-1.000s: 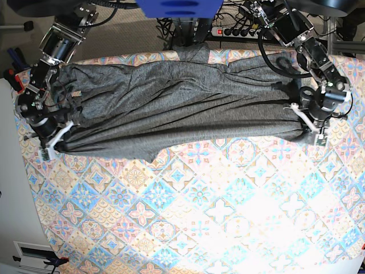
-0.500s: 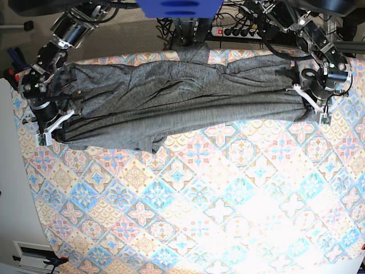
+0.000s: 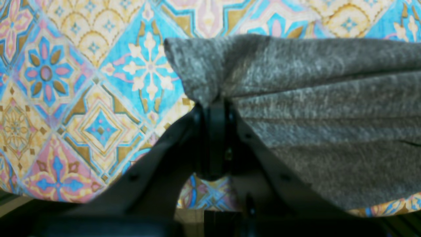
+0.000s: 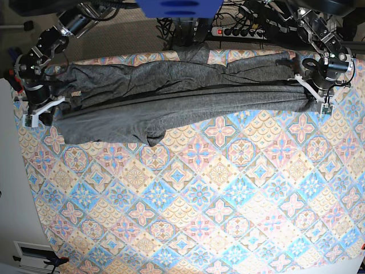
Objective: Layout the t-shirt on the table in an organized manner, then fold the t-shirt properly
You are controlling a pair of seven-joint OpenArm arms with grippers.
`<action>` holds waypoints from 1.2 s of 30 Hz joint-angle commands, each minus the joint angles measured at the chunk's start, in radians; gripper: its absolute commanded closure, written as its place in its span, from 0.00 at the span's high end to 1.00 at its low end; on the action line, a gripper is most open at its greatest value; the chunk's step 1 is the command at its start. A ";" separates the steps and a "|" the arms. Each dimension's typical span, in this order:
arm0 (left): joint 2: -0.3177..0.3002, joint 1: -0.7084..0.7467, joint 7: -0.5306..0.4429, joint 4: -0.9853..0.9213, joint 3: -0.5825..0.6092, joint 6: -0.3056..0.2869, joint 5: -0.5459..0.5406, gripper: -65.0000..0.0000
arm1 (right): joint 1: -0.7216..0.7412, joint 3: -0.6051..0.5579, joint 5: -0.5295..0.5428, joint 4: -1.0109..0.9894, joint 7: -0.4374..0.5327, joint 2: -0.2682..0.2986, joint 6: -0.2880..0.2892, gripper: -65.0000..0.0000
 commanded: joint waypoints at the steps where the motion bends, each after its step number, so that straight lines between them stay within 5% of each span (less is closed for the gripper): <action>1: -0.013 0.007 -0.013 0.022 -0.004 0.005 0.000 0.00 | 0.000 0.011 0.013 0.025 0.028 0.016 0.003 0.00; 25: -0.013 0.047 -0.011 0.017 0.004 0.005 0.009 0.00 | -0.043 0.083 0.012 0.111 0.024 -0.025 0.003 0.00; 29: -0.013 0.047 -0.010 0.016 0.004 0.005 0.009 0.00 | -0.039 0.081 0.012 0.155 0.024 -0.027 0.003 0.16; 36: -0.013 0.044 -0.008 0.016 0.004 0.005 0.009 0.00 | -0.036 0.080 0.012 0.197 0.024 -0.093 0.003 0.25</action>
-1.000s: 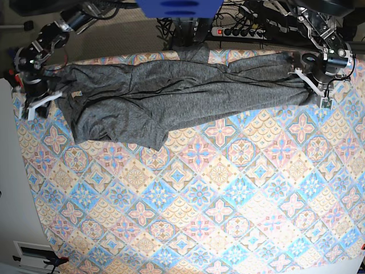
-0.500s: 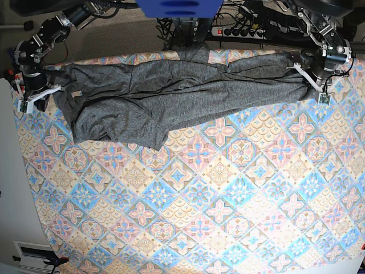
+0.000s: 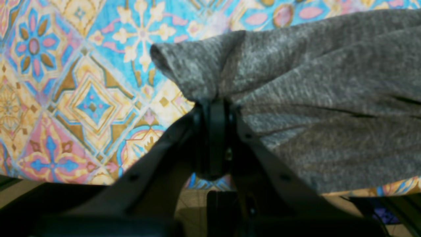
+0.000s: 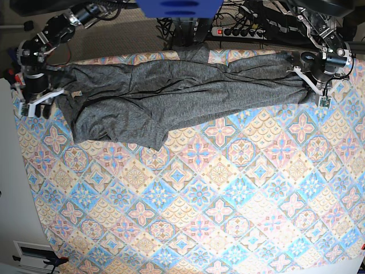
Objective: Layout the t-shirt on the table in an organized manner, then fold the t-shirt properly
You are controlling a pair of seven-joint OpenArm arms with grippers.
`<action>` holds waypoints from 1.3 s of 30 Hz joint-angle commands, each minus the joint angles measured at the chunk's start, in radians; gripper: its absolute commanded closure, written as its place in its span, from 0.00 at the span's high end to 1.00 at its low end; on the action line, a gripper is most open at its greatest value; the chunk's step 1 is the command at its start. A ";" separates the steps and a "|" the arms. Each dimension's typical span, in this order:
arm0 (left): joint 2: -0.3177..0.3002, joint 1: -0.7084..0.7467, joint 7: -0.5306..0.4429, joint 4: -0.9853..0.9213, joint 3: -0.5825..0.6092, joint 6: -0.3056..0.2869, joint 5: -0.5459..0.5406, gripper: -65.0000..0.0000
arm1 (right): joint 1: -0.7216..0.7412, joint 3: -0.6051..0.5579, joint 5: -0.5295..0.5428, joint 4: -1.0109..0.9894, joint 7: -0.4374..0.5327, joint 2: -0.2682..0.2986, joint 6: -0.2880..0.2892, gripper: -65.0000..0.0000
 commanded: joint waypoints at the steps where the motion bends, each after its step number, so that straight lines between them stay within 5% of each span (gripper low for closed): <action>1: -0.012 -0.003 -0.013 0.017 -0.002 0.005 -0.001 0.00 | 0.012 0.003 0.018 0.025 0.030 0.013 -0.006 0.25; 12: -0.012 0.003 -0.011 0.015 0.090 0.005 0.002 0.00 | 0.010 -0.155 0.020 0.023 0.030 -0.050 -0.006 0.29; 39: -0.012 -0.003 -0.014 0.015 0.090 0.005 0.002 0.00 | 0.042 -0.165 0.020 -0.129 0.030 -0.064 -0.006 0.29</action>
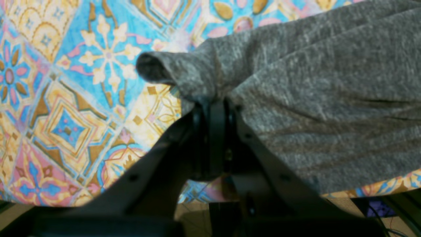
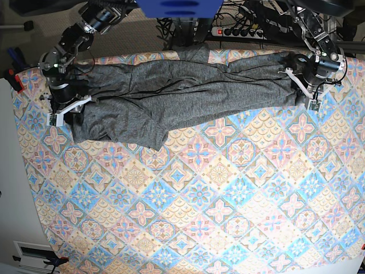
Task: Layout the t-shirt on the table in an organized manner, then fold the t-shirt properly
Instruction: 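Pull the folded shirt ends apart with both grippers to tighten it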
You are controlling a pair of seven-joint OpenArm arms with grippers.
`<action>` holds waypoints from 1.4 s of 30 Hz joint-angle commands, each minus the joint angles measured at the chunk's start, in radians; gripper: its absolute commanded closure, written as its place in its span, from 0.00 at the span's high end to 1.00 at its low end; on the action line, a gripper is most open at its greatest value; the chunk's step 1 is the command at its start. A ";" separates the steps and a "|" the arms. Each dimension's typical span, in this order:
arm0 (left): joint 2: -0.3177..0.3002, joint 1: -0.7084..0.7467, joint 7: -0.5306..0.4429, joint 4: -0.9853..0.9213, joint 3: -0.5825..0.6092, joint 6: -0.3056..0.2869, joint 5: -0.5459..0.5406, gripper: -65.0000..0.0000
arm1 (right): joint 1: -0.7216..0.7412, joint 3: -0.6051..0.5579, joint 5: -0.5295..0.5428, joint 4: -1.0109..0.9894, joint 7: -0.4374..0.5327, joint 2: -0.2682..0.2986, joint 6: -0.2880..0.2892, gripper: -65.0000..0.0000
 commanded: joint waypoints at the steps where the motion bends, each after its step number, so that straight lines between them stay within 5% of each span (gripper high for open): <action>1: -0.011 -0.003 -0.014 0.015 -0.003 0.002 -0.006 0.00 | 0.010 -0.001 0.019 -0.005 0.022 0.007 0.003 0.29; 11: -0.011 -0.005 -0.014 0.015 -0.003 0.002 -0.006 0.00 | 0.010 -0.001 0.017 -0.157 0.023 0.011 0.003 0.27; 16: -0.011 -0.005 -0.014 0.015 -0.003 0.002 -0.006 0.00 | 0.009 0.000 0.017 -0.154 0.023 0.011 0.003 0.00; 29: -0.010 -0.025 -0.016 0.012 0.030 0.002 0.108 0.00 | 0.000 0.120 0.016 0.085 0.022 0.011 0.003 0.00; 42: -0.010 -0.034 -0.011 -0.026 0.030 0.002 0.108 0.00 | -0.033 0.194 0.014 0.027 0.022 0.010 0.003 0.00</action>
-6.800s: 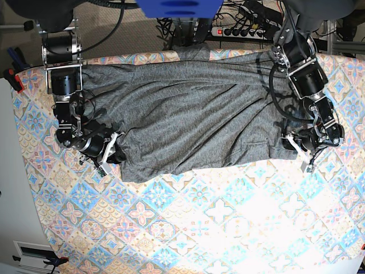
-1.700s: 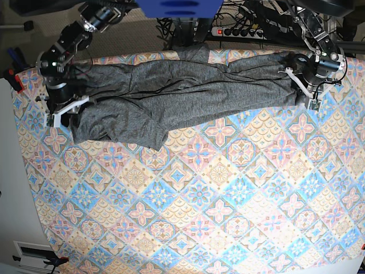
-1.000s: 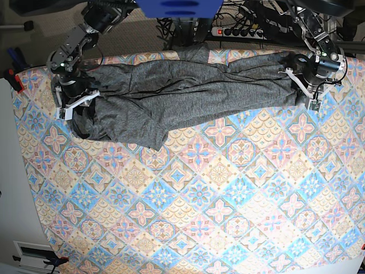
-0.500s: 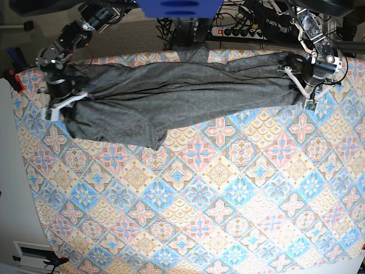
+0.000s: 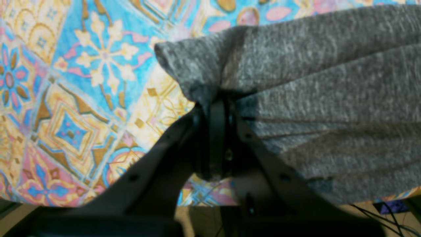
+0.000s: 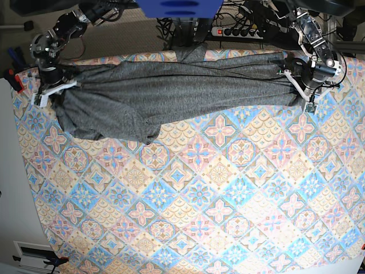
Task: Layout the t-shirt on the table in an organized manner, then fold the t-shirt properly
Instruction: 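Pull the folded shirt ends apart with both grippers to tighten it, then release the strip end with the left gripper and regrasp it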
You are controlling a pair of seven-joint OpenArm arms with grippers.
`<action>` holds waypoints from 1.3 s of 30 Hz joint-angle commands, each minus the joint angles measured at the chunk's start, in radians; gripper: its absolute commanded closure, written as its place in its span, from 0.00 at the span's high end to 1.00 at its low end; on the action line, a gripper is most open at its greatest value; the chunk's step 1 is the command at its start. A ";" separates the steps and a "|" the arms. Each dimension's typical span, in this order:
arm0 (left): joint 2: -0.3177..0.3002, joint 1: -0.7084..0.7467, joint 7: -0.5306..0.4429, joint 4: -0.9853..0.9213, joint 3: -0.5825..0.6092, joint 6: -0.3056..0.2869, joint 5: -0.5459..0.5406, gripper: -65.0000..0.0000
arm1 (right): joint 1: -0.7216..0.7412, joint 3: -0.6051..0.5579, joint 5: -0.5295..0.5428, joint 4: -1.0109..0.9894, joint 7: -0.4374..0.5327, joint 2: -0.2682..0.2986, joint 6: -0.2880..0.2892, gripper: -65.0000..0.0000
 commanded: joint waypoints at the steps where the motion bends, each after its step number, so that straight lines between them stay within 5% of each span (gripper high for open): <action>1: -0.010 -0.004 -0.008 0.015 -0.004 0.005 0.005 0.00 | 0.009 0.002 0.021 0.010 0.030 0.012 -0.001 0.00; 4: -0.004 -0.004 -0.007 0.015 -0.004 0.005 0.005 0.00 | 0.009 0.000 0.020 0.003 0.030 0.012 -0.001 0.06; 8: 0.041 0.000 -0.008 0.018 -0.033 0.005 0.003 0.25 | 0.007 0.000 0.020 0.010 0.030 0.012 -0.001 0.27; 12: 0.039 0.014 -0.007 0.018 -0.001 0.005 0.003 0.42 | 0.007 -0.001 0.020 0.011 0.030 0.012 -0.001 0.38; 23: 0.044 0.028 -0.013 0.118 -0.003 0.005 -0.020 0.50 | 0.007 -0.001 0.020 0.011 0.030 0.012 -0.001 0.40; 31: 0.042 0.060 0.001 0.117 -0.154 0.005 -0.322 0.63 | 0.007 -0.001 0.020 0.011 0.030 0.012 -0.001 0.40; 39: -0.015 0.060 0.250 0.086 -0.280 0.005 -0.465 0.64 | 0.007 -0.003 0.020 0.011 0.030 0.014 -0.001 0.40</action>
